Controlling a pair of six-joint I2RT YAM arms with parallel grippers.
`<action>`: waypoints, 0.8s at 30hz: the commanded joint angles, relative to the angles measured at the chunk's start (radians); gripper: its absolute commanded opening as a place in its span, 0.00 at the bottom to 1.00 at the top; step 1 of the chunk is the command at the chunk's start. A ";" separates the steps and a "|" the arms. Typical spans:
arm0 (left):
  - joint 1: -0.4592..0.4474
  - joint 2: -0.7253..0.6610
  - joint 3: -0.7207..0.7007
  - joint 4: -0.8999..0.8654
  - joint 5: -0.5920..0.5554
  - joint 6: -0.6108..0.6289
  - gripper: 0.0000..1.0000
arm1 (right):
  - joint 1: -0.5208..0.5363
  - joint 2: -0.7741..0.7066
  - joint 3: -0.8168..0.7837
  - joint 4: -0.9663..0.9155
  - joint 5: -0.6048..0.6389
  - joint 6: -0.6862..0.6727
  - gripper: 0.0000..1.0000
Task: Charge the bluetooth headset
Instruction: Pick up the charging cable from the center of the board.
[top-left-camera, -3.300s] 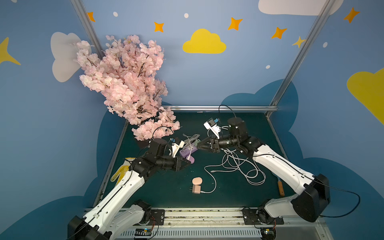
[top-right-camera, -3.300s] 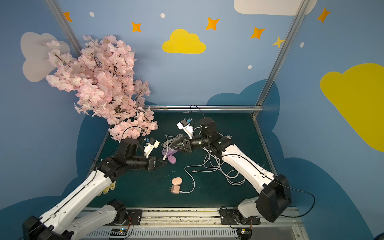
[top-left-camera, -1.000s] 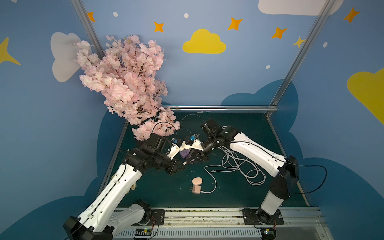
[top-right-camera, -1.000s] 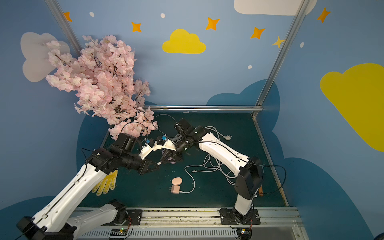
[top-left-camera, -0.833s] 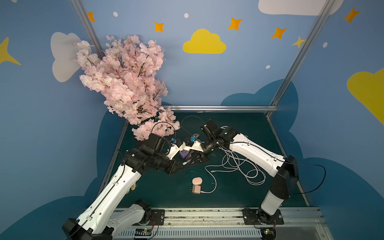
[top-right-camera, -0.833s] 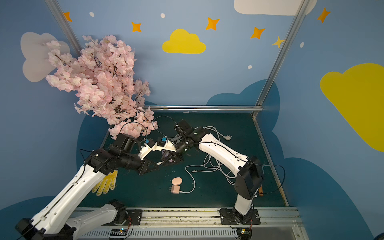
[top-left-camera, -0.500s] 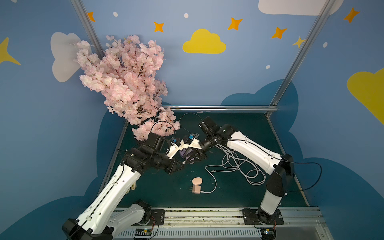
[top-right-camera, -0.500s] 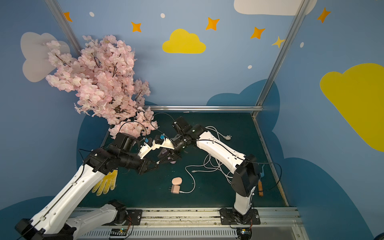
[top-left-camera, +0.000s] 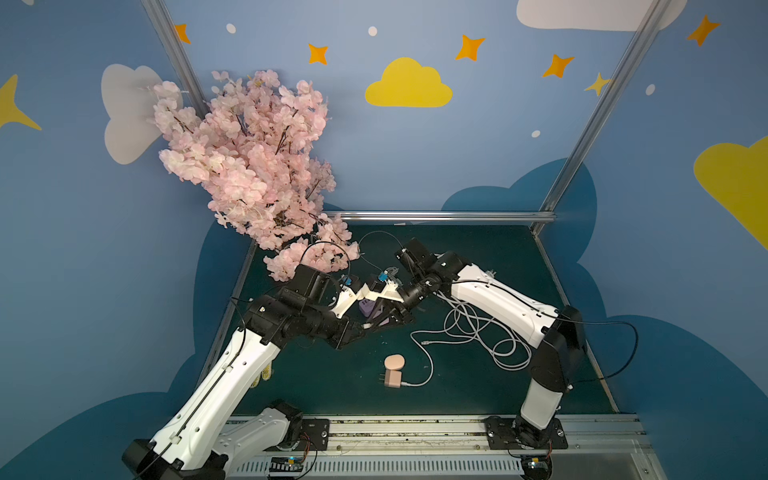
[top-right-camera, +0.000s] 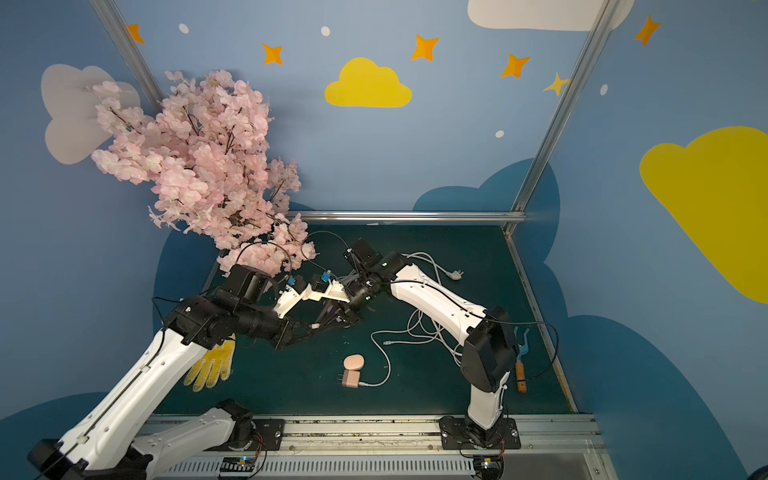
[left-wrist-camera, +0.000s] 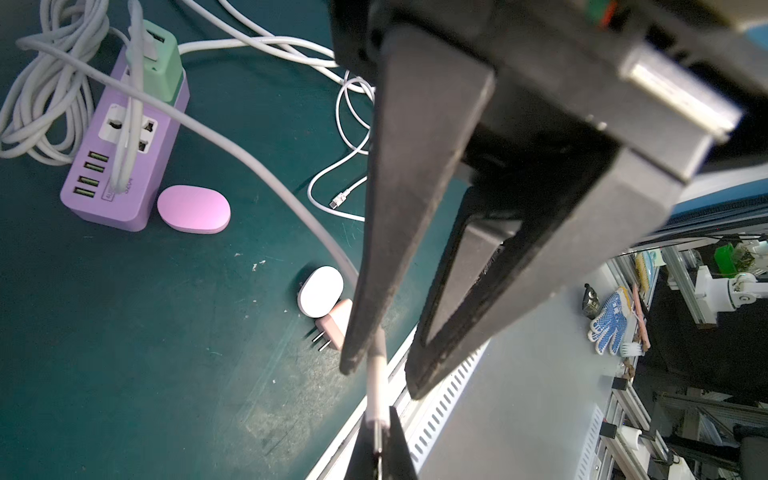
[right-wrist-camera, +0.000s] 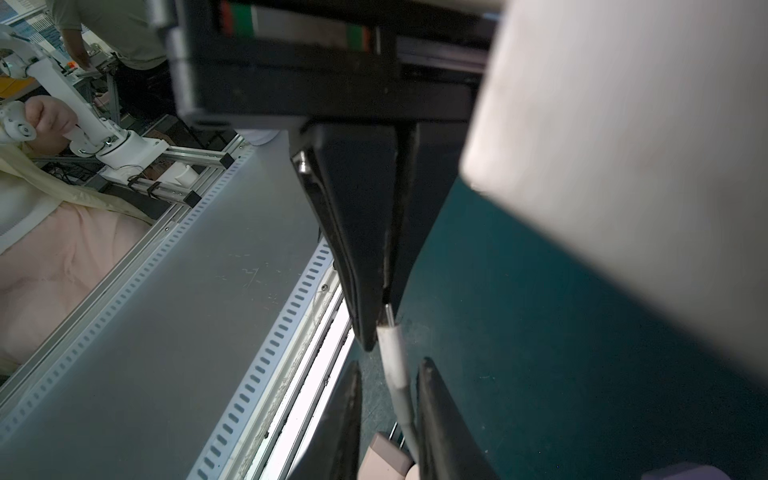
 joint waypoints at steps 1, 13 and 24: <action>-0.003 -0.018 0.033 0.021 0.004 0.038 0.03 | 0.005 0.009 -0.018 -0.021 -0.026 0.061 0.17; -0.002 -0.055 0.012 0.044 -0.034 0.004 0.35 | -0.014 -0.010 -0.083 0.069 0.114 0.226 0.00; -0.015 -0.165 -0.178 0.223 -0.055 -0.154 0.59 | -0.127 -0.042 -0.167 -0.161 0.487 0.465 0.00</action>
